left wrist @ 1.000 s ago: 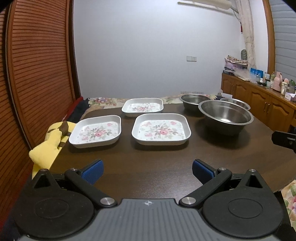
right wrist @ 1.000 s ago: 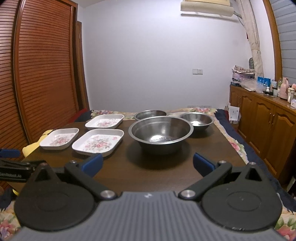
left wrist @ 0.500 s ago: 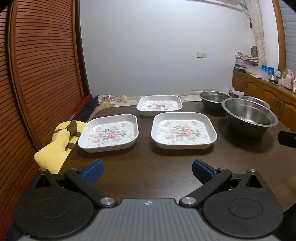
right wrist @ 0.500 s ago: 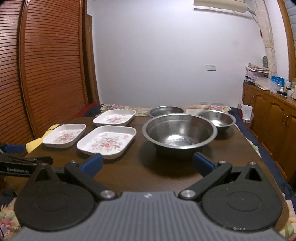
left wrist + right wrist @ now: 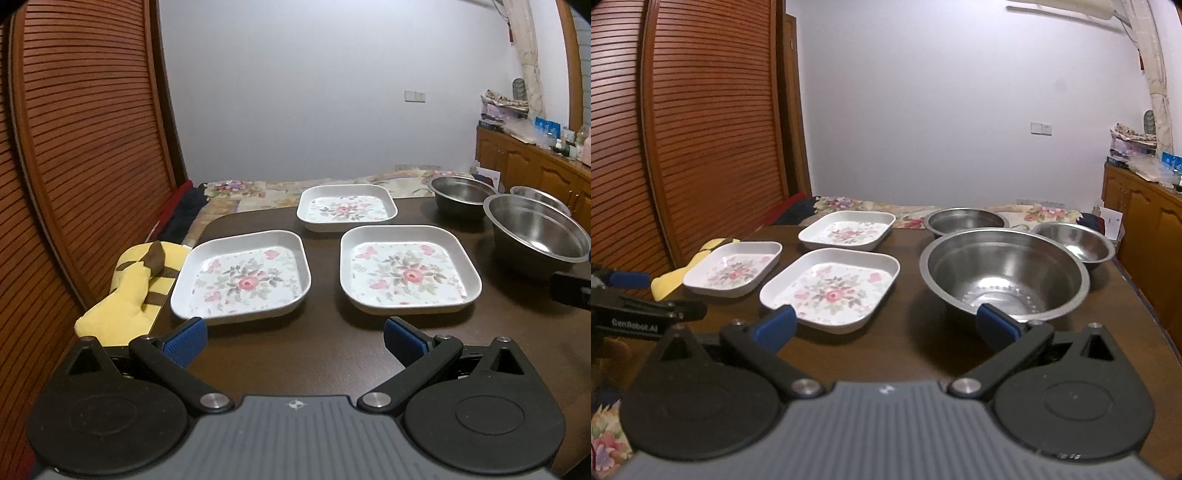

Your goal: Organize plates and bowls

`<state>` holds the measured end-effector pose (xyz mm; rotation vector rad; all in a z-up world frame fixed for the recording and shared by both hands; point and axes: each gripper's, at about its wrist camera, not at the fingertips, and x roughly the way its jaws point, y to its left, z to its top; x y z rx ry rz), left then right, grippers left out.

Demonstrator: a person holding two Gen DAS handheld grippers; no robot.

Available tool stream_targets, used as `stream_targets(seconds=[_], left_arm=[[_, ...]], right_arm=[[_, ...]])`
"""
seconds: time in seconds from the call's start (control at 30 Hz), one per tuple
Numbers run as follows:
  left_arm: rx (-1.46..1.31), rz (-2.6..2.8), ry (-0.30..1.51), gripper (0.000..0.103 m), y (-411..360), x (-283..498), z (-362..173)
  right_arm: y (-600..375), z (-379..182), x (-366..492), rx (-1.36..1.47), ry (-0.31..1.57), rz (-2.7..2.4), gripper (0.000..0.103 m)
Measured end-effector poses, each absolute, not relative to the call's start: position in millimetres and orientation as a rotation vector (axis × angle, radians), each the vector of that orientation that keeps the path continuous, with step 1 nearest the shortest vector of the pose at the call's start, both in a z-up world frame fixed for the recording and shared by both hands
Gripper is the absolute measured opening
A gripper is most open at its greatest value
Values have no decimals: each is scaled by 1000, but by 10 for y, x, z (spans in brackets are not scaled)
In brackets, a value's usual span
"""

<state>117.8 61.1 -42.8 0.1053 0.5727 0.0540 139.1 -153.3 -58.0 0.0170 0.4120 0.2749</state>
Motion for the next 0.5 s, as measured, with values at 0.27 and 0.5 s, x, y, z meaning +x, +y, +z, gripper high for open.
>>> stream_targets(seconds=[0.27, 0.5], left_arm=[[77, 15, 596, 103, 771, 1509, -392], [36, -63, 564, 101, 923, 1736, -355]], right_arm=[[-1366, -636, 1671, 10, 449, 306, 103], [-1222, -713, 1860, 9, 490, 339, 103]])
